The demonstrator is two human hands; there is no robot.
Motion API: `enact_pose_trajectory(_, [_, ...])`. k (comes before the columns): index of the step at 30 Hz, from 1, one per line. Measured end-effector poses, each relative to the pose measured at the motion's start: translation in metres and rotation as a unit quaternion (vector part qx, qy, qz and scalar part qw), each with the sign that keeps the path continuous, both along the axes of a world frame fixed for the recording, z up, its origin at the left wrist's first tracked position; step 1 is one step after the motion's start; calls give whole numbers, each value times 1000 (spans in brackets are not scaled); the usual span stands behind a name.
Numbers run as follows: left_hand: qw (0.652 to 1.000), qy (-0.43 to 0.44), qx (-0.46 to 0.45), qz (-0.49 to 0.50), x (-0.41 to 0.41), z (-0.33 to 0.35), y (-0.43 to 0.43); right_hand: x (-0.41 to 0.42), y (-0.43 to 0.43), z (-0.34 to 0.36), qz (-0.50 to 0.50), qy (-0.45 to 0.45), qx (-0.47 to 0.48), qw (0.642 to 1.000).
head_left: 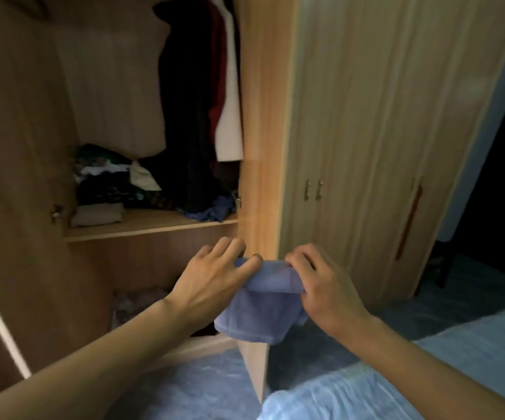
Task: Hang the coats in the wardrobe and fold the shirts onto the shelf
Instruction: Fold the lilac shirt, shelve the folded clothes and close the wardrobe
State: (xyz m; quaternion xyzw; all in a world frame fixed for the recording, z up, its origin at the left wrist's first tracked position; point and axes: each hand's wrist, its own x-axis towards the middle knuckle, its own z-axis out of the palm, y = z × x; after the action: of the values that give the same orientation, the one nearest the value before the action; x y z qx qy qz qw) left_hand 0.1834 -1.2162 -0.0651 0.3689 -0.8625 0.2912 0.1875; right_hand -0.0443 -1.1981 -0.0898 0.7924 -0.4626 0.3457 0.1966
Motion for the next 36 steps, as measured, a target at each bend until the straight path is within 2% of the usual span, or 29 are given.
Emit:
enact_pose_trajectory(6, [997,5,14,81,110,-10,-33,109,-67,-4,74,24,1,997])
enact_pose_trajectory(13, [989,27,4,146,185,-18,-78,189,-138,-1,137,40,25,989])
enact_pose_trajectory(26, [978,3,-15,206,234,-19,-252,243,-341,-21,208,-5,35,977])
enact_pose_trajectory(36, [974,13,5,224,269,-21,-374,281,-469,-14,213,29,56,975])
